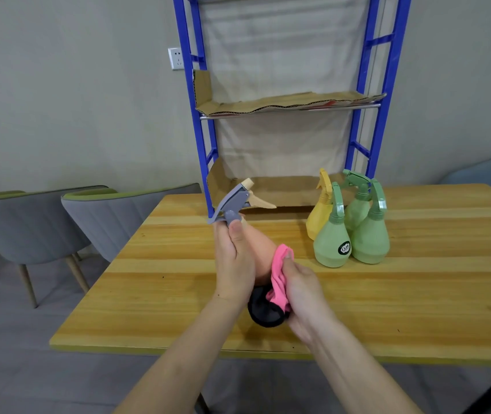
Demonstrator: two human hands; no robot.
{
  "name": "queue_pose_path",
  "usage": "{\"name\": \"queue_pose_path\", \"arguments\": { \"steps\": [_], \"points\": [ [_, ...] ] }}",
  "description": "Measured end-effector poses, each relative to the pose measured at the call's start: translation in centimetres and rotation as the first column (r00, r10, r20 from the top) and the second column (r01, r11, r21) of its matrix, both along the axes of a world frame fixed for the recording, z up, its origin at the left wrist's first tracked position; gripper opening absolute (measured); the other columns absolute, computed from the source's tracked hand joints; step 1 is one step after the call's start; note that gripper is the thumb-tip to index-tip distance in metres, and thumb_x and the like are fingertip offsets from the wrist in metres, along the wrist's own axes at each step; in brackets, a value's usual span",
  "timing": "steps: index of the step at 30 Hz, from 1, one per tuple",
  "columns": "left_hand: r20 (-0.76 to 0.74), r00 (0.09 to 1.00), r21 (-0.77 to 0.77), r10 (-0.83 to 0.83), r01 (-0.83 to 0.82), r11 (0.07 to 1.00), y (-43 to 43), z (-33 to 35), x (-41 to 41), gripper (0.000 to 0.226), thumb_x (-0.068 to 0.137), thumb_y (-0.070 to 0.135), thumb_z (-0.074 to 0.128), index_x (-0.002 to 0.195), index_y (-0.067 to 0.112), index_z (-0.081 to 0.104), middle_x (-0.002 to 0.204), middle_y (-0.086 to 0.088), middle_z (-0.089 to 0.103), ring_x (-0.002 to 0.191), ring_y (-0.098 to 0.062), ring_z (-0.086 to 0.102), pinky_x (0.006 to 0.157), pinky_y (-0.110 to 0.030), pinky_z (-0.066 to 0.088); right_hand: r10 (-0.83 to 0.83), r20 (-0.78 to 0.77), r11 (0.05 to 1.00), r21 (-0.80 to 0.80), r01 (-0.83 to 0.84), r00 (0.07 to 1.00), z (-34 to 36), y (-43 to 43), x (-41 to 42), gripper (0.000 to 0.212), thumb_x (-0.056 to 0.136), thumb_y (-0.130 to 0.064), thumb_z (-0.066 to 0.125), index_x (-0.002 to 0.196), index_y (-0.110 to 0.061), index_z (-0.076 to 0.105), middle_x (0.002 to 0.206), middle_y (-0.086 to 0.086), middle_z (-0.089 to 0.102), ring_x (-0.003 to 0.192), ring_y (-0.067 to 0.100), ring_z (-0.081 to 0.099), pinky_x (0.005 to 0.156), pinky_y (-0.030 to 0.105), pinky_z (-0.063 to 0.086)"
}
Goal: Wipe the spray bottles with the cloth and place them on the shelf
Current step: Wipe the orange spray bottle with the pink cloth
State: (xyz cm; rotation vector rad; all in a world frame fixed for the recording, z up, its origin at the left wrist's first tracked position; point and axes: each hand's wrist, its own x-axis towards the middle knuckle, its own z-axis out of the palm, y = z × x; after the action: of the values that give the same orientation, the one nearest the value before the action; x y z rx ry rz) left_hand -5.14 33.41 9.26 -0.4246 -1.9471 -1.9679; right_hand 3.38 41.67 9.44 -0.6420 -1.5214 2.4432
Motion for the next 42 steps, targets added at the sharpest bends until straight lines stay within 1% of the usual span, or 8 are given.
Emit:
{"name": "queue_pose_path", "arguments": {
  "steps": [3, 6, 9, 13, 17, 22, 36, 42],
  "points": [
    [0.072, 0.989, -0.087, -0.126, 0.132, 0.987, -0.1, -0.2, 0.1, 0.021, 0.095, 0.058, 0.034, 0.105, 0.043, 0.045, 0.111, 0.000, 0.051, 0.101, -0.014, 0.050, 0.093, -0.039, 0.045, -0.007, -0.011, 0.999, 0.040, 0.007, 1.000, -0.1, 1.0, 0.1, 0.038, 0.114, -0.022, 0.042, 0.103, 0.006, 0.065, 0.074, 0.019, 0.076, 0.058, 0.027, 0.075, 0.053, 0.035, 0.062],
    [0.153, 0.961, -0.156, -0.229, 0.252, 0.955, 0.0, -0.3, 0.2, 0.027, 0.092, 0.038, 0.036, 0.118, 0.044, 0.039, 0.133, 0.001, 0.046, 0.119, -0.009, 0.047, 0.103, -0.033, 0.039, -0.083, 0.001, 0.974, 0.214, 0.081, 0.997, -0.6, 2.8, -0.5, 0.029, 0.113, -0.018, 0.044, 0.107, -0.001, 0.067, 0.086, 0.018, 0.074, 0.066, 0.024, 0.076, 0.053, 0.032, 0.059],
    [0.172, 0.956, -0.216, -0.237, 0.271, 0.938, 0.4, -0.9, 0.0, 0.045, 0.096, 0.039, 0.039, 0.138, 0.023, 0.038, 0.139, -0.005, 0.047, 0.131, -0.020, 0.047, 0.115, -0.042, 0.040, -0.110, -0.020, 0.829, 0.549, 0.103, 0.994, -1.1, 4.6, -1.2, 0.024, 0.111, -0.020, 0.049, 0.100, -0.011, 0.068, 0.086, 0.008, 0.070, 0.075, 0.023, 0.069, 0.059, 0.028, 0.053],
    [0.158, 0.974, -0.211, -0.161, 0.193, 0.958, 1.4, -1.5, -0.9, 0.023, 0.107, 0.025, 0.052, 0.130, 0.024, 0.049, 0.124, -0.002, 0.056, 0.119, -0.018, 0.055, 0.105, -0.035, 0.048, -0.091, -0.115, 0.698, 0.701, 0.146, 0.989, -1.6, 6.4, -1.4, 0.018, 0.109, -0.025, 0.051, 0.111, -0.018, 0.068, 0.095, -0.003, 0.069, 0.088, 0.012, 0.065, 0.070, 0.021, 0.045],
    [0.103, 0.992, -0.261, -0.073, 0.098, 0.960, 2.7, -2.0, -2.5, 0.028, 0.102, 0.025, 0.065, 0.126, 0.029, 0.052, 0.117, 0.009, 0.053, 0.108, -0.001, 0.055, 0.090, -0.020, 0.044, -0.081, -0.180, 0.688, 0.701, 0.186, 0.980, -1.9, 8.2, -0.9, 0.020, 0.110, -0.030, 0.048, 0.118, -0.027, 0.067, 0.103, -0.010, 0.070, 0.092, -0.003, 0.063, 0.076, 0.017, 0.045],
    [0.094, 0.996, -0.404, -0.003, 0.041, 0.914, 6.1, -2.7, -5.7, 0.025, 0.095, 0.035, 0.074, 0.109, 0.024, 0.056, 0.110, 0.005, 0.057, 0.102, -0.014, 0.057, 0.078, -0.029, 0.044, -0.071, -0.226, 0.686, 0.696, 0.212, 0.972, -2.4, 9.9, -0.8, 0.019, 0.110, -0.032, 0.050, 0.107, -0.029, 0.068, 0.100, -0.004, 0.069, 0.091, 0.004, 0.063, 0.078, 0.023, 0.047],
    [0.081, 0.991, -0.548, 0.106, -0.044, 0.835, 12.5, -3.3, -11.1, 0.046, 0.091, 0.047, 0.076, 0.121, 0.019, 0.056, 0.114, 0.004, 0.051, 0.115, -0.026, 0.059, 0.088, -0.048, 0.054, -0.095, -0.241, 0.674, 0.698, 0.241, 0.966, -4.9, 13.2, -1.2, 0.017, 0.108, -0.033, 0.052, 0.102, -0.030, 0.068, 0.103, 0.000, 0.064, 0.096, 0.010, 0.062, 0.084, 0.030, 0.049],
    [0.113, 0.992, -0.521, 0.054, 0.013, 0.854, 11.5, -3.4, -11.4, 0.064, 0.087, 0.052, 0.078, 0.137, 0.019, 0.053, 0.134, -0.003, 0.056, 0.118, -0.022, 0.060, 0.089, -0.035, 0.051, -0.093, -0.230, 0.695, 0.682, 0.229, 0.969, -4.8, 12.8, -1.0, 0.016, 0.103, -0.033, 0.063, 0.114, -0.031, 0.075, 0.102, -0.003, 0.056, 0.092, 0.004, 0.059, 0.085, 0.025, 0.049]
  ]
}}
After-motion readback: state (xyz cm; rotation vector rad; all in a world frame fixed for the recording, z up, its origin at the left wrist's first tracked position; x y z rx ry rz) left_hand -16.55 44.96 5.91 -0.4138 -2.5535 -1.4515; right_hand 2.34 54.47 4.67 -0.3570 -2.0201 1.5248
